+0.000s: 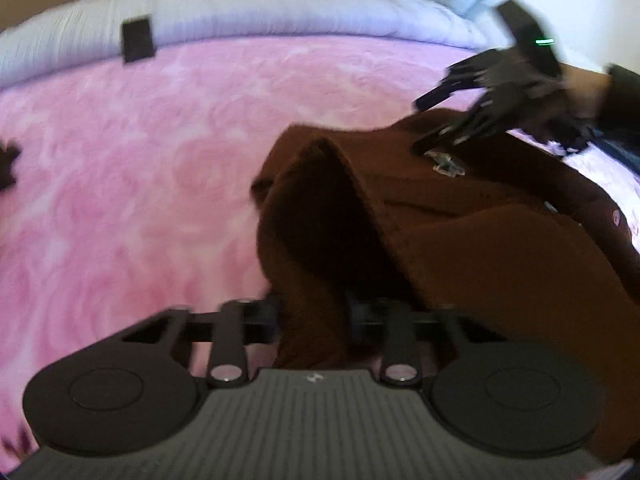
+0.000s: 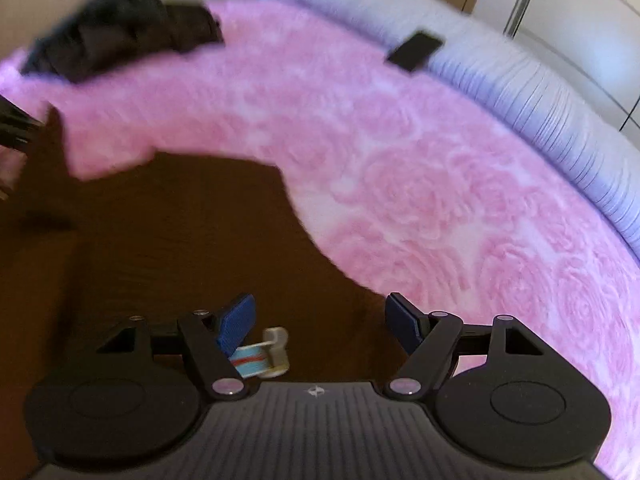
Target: Fold clothes
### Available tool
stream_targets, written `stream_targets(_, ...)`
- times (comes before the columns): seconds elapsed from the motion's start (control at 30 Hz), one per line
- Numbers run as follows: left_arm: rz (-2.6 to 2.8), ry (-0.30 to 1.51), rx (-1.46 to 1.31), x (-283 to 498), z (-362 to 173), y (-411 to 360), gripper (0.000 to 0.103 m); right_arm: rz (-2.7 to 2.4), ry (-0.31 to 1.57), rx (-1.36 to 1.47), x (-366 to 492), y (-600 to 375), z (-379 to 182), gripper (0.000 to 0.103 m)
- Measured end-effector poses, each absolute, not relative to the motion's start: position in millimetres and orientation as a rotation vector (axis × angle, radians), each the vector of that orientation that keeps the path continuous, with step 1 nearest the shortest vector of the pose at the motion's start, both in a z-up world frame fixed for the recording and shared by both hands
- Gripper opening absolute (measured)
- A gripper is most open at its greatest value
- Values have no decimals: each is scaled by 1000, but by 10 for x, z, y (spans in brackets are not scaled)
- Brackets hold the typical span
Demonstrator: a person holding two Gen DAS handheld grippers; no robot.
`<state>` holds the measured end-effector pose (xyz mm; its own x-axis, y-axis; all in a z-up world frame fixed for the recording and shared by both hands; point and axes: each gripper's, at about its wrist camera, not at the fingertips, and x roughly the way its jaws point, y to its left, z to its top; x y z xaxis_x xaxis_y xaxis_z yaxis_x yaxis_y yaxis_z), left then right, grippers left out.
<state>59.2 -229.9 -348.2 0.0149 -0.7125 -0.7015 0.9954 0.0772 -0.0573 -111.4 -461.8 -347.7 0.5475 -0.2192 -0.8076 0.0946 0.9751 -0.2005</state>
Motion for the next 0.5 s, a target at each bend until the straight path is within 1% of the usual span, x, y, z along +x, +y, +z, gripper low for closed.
stream_targets(0.07,-1437,601,565,597,-3425,-2379,9,-200,1005,-103,-1054,-4737,-3549,76)
stream_targets(0.1,-1442,584,563,618,-3401,-2417,8,-204,1011,-70,-1051,-4795,-3572,74)
stream_targets(0.13,-1447,564,560,636,-3373,-2465,8,-206,1013,-37,-1069,-4846,-3582,64)
stream_targets(0.17,-1450,540,557,648,-3341,-2526,8,-205,1007,0,-1123,-4883,-3568,37)
stream_targets(0.2,-1453,516,554,660,-3308,-2586,7,-210,999,21,-1188,-4905,-3559,20)
stream_targets(0.23,-1456,491,551,672,-3276,-2647,7,-228,988,13,-1263,-4901,-3549,1)
stream_targets(0.3,-1462,428,536,661,-3181,-2802,7,-281,946,-8,-1443,-4911,-3474,0)
stream_targets(0.43,-1482,276,441,628,-2935,-3233,8,-540,800,-47,-2000,-5003,-3087,0)
stream_targets(0.47,-1474,261,402,637,-2887,-3350,11,-623,766,-53,-2170,-5036,-2987,0)
stream_targets(0.5,-1463,256,369,653,-2853,-3471,16,-704,745,-71,-2323,-5060,-2914,0)
